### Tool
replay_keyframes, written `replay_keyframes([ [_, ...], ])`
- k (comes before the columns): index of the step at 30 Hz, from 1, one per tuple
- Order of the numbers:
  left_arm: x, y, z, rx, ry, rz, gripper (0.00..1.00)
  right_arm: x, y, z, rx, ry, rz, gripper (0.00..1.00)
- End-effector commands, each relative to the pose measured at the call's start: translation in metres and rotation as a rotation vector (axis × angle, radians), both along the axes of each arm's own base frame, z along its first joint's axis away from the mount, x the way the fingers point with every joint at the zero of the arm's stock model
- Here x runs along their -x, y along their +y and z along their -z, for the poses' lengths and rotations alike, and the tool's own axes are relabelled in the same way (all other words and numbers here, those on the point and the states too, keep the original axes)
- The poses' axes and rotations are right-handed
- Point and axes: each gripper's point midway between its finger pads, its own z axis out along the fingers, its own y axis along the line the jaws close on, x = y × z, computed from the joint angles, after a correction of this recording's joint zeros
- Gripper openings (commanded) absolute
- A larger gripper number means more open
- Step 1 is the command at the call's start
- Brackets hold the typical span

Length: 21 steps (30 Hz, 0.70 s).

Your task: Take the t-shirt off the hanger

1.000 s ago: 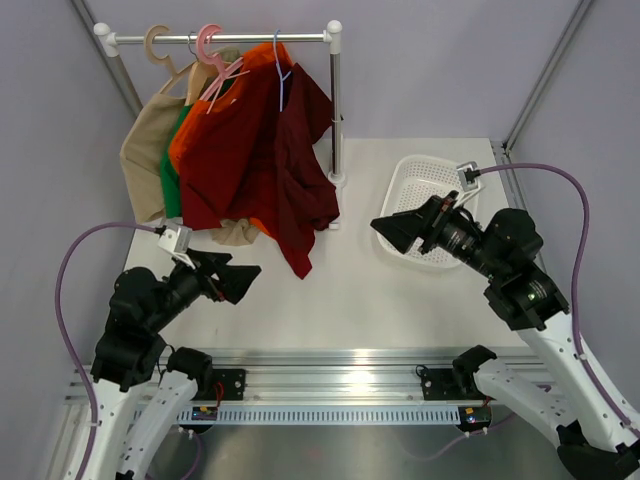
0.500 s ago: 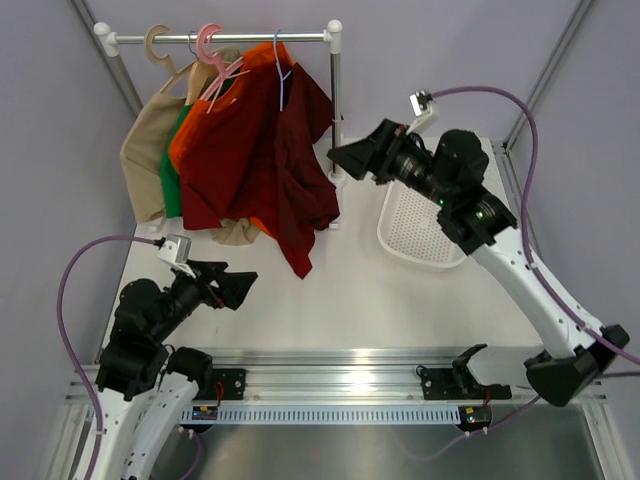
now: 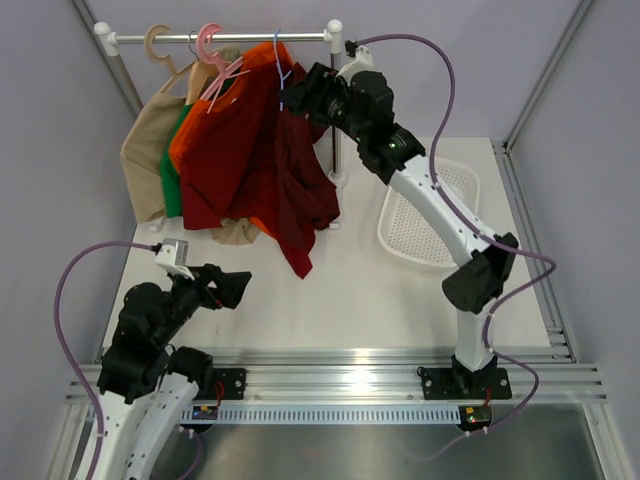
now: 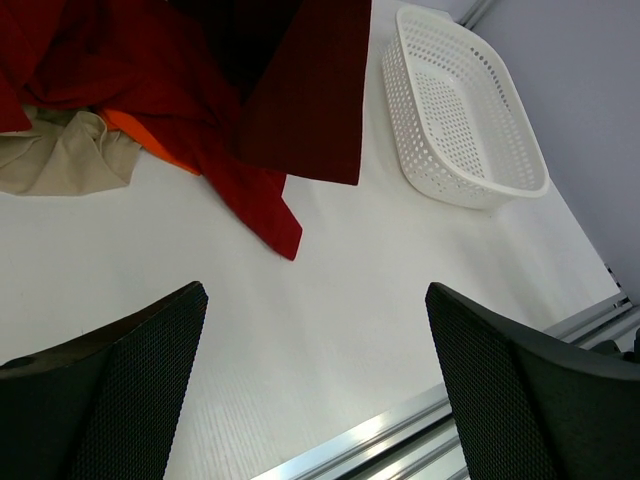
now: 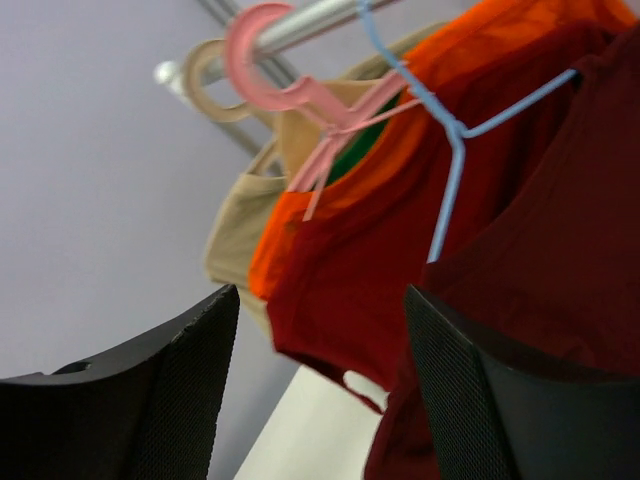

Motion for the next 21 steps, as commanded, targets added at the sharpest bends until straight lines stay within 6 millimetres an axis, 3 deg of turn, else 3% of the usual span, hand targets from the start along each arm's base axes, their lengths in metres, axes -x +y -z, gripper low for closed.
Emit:
replay_keyframes([
  [1,-0.002,0.0,-0.004,0.006,-0.016,-0.008,0.93,-0.029,0.0,0.015,0.082,0.007,0.118,0.73],
  [3,-0.002,-0.001,-0.003,0.004,-0.015,-0.005,0.92,-0.047,0.004,0.022,0.114,-0.01,0.161,0.71],
  [8,-0.002,-0.005,-0.003,0.007,-0.014,0.017,0.92,-0.07,0.016,0.043,0.171,-0.023,0.181,0.65],
  [12,-0.002,-0.006,-0.001,0.005,-0.01,0.023,0.92,-0.066,0.03,0.053,0.163,-0.007,0.125,0.55],
  [21,-0.001,-0.007,-0.004,0.009,-0.02,0.031,0.92,-0.055,0.045,0.091,0.288,0.016,0.169,0.54],
])
